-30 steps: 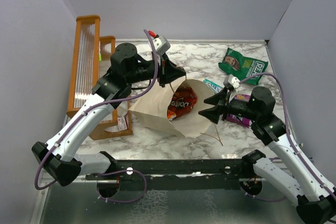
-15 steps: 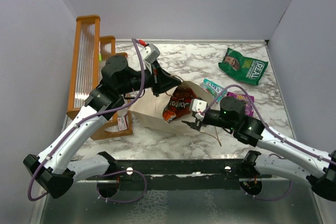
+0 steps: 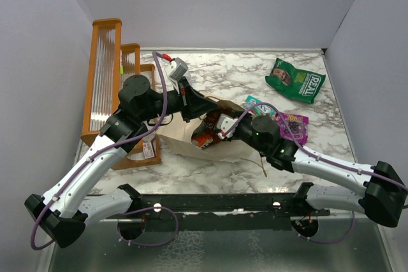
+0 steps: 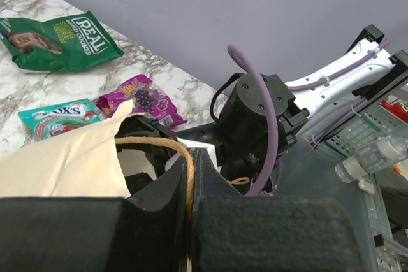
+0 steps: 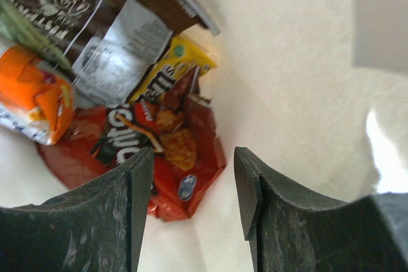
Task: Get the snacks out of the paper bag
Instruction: Take out the snack from the paper bag.
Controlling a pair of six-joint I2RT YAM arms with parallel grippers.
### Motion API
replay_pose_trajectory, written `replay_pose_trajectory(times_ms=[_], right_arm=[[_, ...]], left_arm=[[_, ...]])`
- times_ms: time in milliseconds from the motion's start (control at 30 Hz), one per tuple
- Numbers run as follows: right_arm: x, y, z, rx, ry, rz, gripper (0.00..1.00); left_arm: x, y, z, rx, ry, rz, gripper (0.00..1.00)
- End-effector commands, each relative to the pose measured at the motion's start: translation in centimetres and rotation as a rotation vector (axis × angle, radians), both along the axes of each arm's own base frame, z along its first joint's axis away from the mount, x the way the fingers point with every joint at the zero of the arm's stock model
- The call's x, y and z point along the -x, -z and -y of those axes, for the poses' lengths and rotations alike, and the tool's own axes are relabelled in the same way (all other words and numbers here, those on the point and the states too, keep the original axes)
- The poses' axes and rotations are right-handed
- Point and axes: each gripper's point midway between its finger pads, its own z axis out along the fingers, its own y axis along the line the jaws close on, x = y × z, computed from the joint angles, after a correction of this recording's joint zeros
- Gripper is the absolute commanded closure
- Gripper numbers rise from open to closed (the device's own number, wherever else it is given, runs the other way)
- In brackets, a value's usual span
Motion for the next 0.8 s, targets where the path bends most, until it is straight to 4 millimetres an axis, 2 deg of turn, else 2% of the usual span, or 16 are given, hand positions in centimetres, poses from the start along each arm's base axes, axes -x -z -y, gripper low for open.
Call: replay_pose_trajectory(times_ms=[0,267,433,600,667,767], right_arm=[[-2.4,-1.1,0.2,-0.047,0.032,0.079,0.46],[-4.6,-0.3,-0.6,-0.026,-0.009,0.105,0.45],[-5.0,1.3,-2.2,0.013,-0.063,0.078,0.43],[-6.1,2.4,-2.6,0.022,-0.037,0.066,0.44],[-6.4,2.7,-2.6,0.023,-0.026,0.063,0.46],[-6.2,2.7,-2.8,0.013,-0.039,0.056,0.59]], left_arm=[[1.1,-1.7,-0.3,0.049,0.028,0.037,1.00],[1.1,-1.9,-0.4,0.050,0.015,0.032,1.00],[0.9,-2.1,-0.5,0.046,0.005,0.032,1.00],[0.8,-2.3,-0.5,0.046,-0.008,0.029,1.00],[0.8,-2.4,-0.7,0.046,-0.015,0.031,1.00],[0.6,-2.1,-0.8,0.037,-0.028,0.028,1.00]])
